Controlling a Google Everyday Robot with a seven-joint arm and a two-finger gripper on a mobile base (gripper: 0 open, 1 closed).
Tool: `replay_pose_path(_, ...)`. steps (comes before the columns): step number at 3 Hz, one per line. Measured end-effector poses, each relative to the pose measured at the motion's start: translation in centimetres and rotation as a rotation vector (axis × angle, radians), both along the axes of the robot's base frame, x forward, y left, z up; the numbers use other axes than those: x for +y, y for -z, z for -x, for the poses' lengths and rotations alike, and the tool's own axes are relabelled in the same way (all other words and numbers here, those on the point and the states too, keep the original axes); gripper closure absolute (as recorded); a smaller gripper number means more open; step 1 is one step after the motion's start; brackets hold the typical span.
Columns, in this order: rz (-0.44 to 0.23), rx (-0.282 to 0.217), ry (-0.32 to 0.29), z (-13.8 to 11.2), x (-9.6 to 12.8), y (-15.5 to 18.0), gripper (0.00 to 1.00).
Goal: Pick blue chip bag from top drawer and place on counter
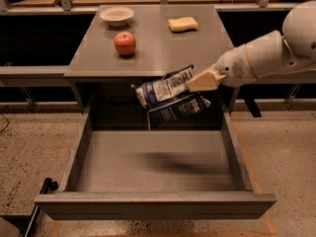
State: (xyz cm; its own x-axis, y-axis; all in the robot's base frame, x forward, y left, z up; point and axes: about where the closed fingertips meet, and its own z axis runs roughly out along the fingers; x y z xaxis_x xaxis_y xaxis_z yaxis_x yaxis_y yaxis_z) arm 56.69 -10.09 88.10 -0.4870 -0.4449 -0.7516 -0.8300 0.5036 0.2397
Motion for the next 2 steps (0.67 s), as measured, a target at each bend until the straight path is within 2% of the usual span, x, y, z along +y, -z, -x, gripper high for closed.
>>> replay_pose_path(1, -0.016, -0.077, 0.018, -1.45, -0.88, -4.12, 1.0)
replay_pose_path(2, -0.017, -0.077, 0.018, -1.47, -0.84, -4.13, 1.0)
